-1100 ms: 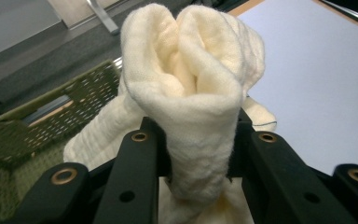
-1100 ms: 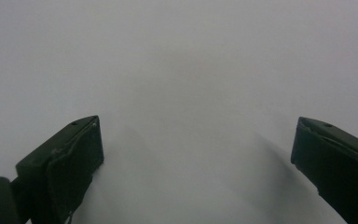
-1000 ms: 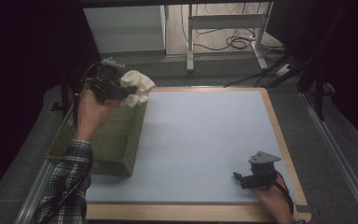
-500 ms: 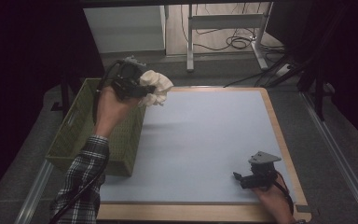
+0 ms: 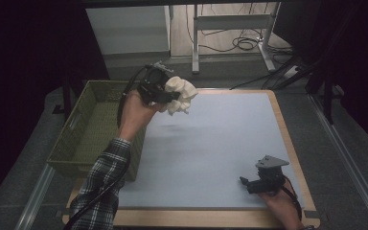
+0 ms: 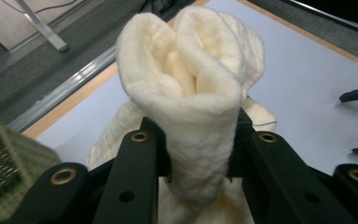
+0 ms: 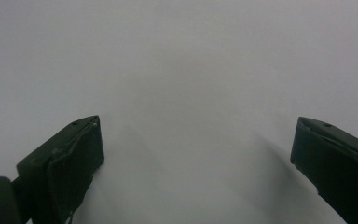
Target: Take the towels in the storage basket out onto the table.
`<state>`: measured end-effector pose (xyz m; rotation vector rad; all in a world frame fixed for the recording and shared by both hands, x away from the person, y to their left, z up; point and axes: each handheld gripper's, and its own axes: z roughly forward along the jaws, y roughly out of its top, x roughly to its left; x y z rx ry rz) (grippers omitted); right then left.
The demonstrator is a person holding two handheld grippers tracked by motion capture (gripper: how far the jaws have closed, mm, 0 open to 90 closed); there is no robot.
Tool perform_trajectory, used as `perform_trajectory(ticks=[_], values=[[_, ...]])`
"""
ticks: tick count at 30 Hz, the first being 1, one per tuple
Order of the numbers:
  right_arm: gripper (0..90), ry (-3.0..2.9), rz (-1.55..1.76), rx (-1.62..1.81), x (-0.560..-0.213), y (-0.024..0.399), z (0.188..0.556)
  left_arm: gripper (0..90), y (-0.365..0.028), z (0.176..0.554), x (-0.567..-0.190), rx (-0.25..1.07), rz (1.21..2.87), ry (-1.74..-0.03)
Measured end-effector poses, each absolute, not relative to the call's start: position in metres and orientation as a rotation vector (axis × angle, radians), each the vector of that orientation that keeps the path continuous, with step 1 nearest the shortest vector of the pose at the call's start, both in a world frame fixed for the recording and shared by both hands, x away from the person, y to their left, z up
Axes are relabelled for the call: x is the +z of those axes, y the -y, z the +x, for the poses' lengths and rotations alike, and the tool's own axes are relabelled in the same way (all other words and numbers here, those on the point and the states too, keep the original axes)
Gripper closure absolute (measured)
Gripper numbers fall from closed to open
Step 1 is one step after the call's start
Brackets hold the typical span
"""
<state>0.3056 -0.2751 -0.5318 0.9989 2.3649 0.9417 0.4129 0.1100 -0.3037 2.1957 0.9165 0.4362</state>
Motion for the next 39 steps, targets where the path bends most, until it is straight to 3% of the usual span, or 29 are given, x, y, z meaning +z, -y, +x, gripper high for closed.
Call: perform_trajectory(ticks=[19,39], values=[[2.6,-2.365,1.002,0.945,-0.532,0.275,0.306,71.0,-0.035,0.421,-0.368,0.279,2.254,-0.795],[2.6,-2.368,1.009,0.95,-0.532,0.276,0.307,67.6,-0.009,0.412,-0.464,0.083,2.288,-0.761]])
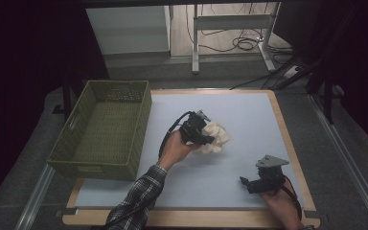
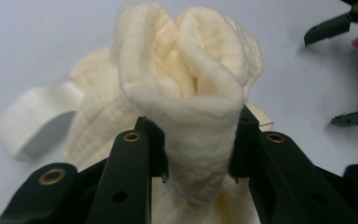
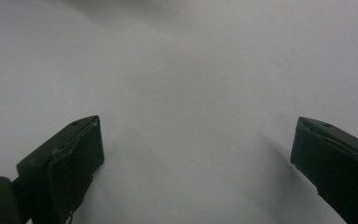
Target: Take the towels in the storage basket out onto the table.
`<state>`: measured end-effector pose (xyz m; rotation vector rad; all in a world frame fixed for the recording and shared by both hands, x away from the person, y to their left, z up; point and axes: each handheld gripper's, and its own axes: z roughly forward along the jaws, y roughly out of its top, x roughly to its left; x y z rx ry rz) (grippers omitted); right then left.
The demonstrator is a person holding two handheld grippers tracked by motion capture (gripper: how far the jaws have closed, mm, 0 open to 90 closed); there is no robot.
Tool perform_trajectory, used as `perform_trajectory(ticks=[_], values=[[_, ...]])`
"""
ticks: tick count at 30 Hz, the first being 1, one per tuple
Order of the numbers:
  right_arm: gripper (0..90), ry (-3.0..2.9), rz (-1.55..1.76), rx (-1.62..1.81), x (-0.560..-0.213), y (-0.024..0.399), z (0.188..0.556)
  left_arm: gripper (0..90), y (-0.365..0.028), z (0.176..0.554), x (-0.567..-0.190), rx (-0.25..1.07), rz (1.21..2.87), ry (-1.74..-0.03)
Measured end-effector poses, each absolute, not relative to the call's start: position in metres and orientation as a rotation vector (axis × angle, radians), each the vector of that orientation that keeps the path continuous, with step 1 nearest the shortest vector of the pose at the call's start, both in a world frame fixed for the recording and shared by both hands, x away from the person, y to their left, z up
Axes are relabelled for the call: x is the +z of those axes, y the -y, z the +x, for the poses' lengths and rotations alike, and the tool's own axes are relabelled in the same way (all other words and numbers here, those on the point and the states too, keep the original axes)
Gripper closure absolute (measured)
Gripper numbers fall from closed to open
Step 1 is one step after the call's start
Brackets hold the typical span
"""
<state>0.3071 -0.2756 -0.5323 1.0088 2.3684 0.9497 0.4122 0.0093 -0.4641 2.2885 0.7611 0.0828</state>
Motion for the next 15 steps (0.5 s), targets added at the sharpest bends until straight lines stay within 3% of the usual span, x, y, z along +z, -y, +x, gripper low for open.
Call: perform_trajectory(ticks=[6,10,12,15], values=[[2.6,-2.371,1.01,0.949,-0.532,0.276,0.307,62.5,-0.005,0.404,-0.486,0.041,2.309,-0.734],[2.6,-2.371,1.01,0.947,-0.532,0.276,0.307,46.8,-0.001,0.397,-0.499,0.015,2.311,-0.726],[2.6,-2.371,1.01,0.947,-0.532,0.276,0.307,34.3,-0.001,0.396,-0.5,0.009,2.301,-0.726],[2.6,-2.373,1.012,0.947,-0.532,0.276,0.308,28.3,-0.004,0.391,-0.498,0.008,2.283,-0.713]])
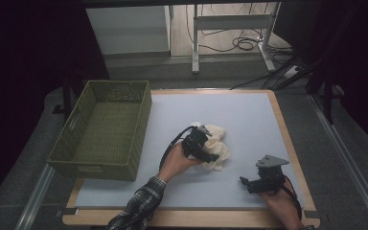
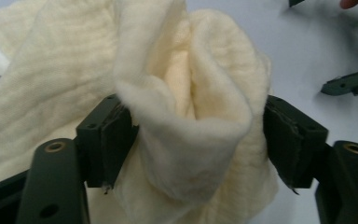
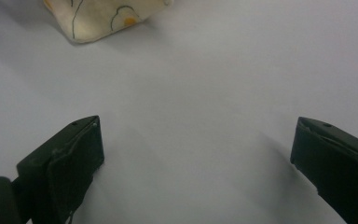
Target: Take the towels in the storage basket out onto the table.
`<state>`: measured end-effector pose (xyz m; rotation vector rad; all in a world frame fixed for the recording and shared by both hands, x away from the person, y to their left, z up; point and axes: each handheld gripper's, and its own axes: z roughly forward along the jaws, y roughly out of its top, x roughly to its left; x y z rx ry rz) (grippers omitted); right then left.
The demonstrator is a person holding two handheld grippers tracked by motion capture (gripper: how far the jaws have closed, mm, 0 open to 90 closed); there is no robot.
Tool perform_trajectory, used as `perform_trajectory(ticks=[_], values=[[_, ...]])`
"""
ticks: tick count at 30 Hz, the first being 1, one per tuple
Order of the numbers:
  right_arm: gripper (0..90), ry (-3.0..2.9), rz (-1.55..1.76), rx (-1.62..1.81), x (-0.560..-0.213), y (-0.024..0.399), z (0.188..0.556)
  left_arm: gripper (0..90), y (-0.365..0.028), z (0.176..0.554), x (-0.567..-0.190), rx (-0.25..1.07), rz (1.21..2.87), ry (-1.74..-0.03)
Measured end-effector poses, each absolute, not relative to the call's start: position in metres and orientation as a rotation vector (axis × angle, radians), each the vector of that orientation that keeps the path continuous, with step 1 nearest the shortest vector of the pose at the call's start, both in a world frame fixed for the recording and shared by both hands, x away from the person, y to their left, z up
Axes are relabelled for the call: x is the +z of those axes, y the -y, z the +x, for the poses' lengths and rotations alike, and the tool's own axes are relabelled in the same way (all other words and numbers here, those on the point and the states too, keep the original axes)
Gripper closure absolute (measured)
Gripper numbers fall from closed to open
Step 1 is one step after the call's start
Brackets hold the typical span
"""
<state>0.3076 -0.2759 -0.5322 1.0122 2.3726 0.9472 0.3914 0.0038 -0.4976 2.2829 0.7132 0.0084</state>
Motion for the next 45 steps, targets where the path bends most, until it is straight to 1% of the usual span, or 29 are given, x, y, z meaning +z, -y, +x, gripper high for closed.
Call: perform_trajectory(ticks=[2,7,9,14,17,18,19,20,21,22,23,25,26,27,28,29,32,34,35,36,37,40,45], values=[[2.6,-2.377,1.016,0.947,-0.532,0.276,0.308,21.1,-0.007,0.385,-0.494,0.037,2.288,-0.699],[3.3,-2.387,1.027,0.957,-0.532,0.277,0.309,19.4,-0.016,0.374,-0.492,0.055,2.289,-0.691],[5.9,-2.4,1.028,0.971,-0.532,0.278,0.31,19.6,-0.025,0.367,-0.492,0.085,2.29,-0.694],[7.8,-2.405,1.023,0.977,-0.532,0.278,0.309,19.6,-0.043,0.355,-0.496,0.117,2.261,-0.74],[9.8,-2.405,1.026,0.979,-0.531,0.278,0.309,15.2,-0.05,0.348,-0.499,0.146,2.256,-0.753],[14.2,-2.4,1.034,0.989,-0.531,0.278,0.307,13.3,-0.055,0.341,-0.503,0.183,2.25,-0.778],[17.9,-2.396,1.034,0.994,-0.53,0.278,0.306,11.0,-0.055,0.341,-0.503,0.183,2.25,-0.778],[22.0,-2.393,1.033,1.001,-0.53,0.279,0.305,9.8,-0.061,0.335,-0.508,0.214,2.259,-0.801],[22.0,-2.393,1.033,1.001,-0.53,0.279,0.305,9.0,-0.061,0.335,-0.508,0.214,2.259,-0.801],[25.4,-2.392,1.034,1.0,-0.529,0.28,0.305,9.0,-0.065,0.332,-0.511,0.22,2.257,-0.815],[32.5,-2.392,1.05,1.005,-0.526,0.281,0.305,6.7,-0.067,0.33,-0.512,0.225,2.257,-0.829],[34.0,-2.395,1.067,1.016,-0.525,0.282,0.306,6.3,-0.073,0.324,-0.519,0.237,2.256,-0.851],[39.8,-2.397,1.091,1.061,-0.522,0.284,0.308,5.8,-0.074,0.322,-0.521,0.243,2.256,-0.86],[39.8,-2.397,1.091,1.061,-0.522,0.284,0.308,5.8,-0.076,0.32,-0.524,0.256,2.257,-0.872],[45.2,-2.402,1.075,1.068,-0.517,0.283,0.31,5.8,-0.079,0.316,-0.529,0.267,2.262,-0.883],[48.8,-2.4,1.062,1.065,-0.515,0.281,0.312,5.7,-0.079,0.316,-0.529,0.267,2.262,-0.883],[57.0,-2.408,1.036,1.11,-0.505,0.275,0.321,5.6,-0.083,0.311,-0.538,0.283,2.258,-0.904],[60.2,-2.417,1.019,1.117,-0.5,0.269,0.326,5.3,-0.085,0.311,-0.542,0.305,2.26,-0.91],[60.2,-2.417,1.019,1.117,-0.5,0.269,0.326,4.0,-0.085,0.311,-0.542,0.305,2.26,-0.91],[64.8,-2.424,0.992,1.115,-0.495,0.262,0.332,3.8,-0.087,0.31,-0.544,0.309,2.231,-0.903],[64.8,-2.424,0.992,1.115,-0.495,0.262,0.332,3.5,-0.087,0.31,-0.544,0.309,2.231,-0.903],[69.0,-2.43,0.966,1.113,-0.486,0.249,0.347,3.7,-0.088,0.309,-0.546,0.325,2.217,-0.895],[67.8,-2.442,0.973,1.128,-0.482,0.24,0.362,3.5,-0.088,0.309,-0.547,0.321,2.214,-0.895]])
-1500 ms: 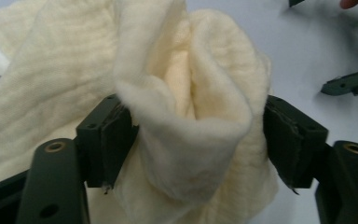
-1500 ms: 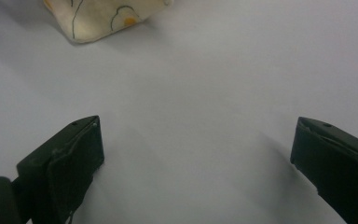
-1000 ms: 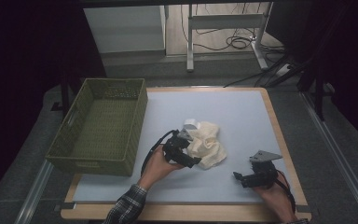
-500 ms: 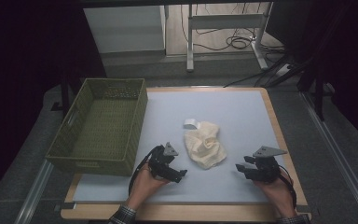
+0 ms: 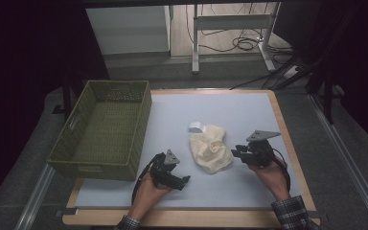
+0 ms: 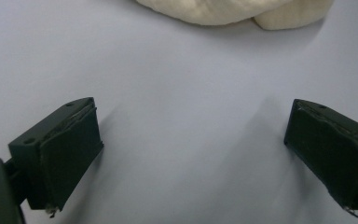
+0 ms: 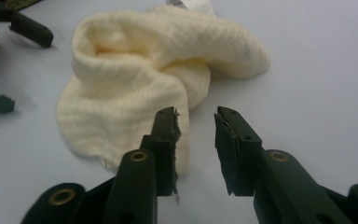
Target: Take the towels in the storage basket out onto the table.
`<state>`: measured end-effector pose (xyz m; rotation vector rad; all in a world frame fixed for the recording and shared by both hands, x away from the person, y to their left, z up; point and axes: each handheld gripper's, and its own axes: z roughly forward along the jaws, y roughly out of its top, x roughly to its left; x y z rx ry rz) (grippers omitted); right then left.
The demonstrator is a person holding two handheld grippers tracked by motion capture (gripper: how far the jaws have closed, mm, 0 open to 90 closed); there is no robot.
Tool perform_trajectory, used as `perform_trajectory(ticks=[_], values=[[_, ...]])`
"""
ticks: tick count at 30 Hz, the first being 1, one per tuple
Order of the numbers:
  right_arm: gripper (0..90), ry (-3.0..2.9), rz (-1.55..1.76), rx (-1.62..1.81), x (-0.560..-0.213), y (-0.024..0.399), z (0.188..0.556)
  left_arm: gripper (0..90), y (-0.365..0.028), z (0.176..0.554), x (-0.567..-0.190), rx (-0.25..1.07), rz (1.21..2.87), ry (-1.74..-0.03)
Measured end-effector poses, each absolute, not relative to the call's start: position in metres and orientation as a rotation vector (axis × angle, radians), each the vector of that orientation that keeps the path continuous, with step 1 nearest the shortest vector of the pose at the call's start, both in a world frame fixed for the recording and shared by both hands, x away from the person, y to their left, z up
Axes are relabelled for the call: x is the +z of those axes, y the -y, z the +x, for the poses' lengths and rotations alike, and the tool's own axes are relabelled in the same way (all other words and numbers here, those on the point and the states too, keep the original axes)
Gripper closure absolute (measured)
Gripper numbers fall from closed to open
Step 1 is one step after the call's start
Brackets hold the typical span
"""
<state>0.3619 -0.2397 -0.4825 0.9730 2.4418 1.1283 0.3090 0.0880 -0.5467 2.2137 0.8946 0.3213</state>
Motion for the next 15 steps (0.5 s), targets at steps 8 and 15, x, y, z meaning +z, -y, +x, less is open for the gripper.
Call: perform_trajectory(ticks=[8,15], values=[[45.3,-2.506,0.947,1.151,-0.487,0.22,0.375,3.6,-0.088,0.309,-0.547,0.321,2.209,-0.898],[81.0,-2.593,0.903,1.091,-0.503,0.202,0.38,3.7,-0.088,0.309,-0.547,0.32,2.208,-0.898]])
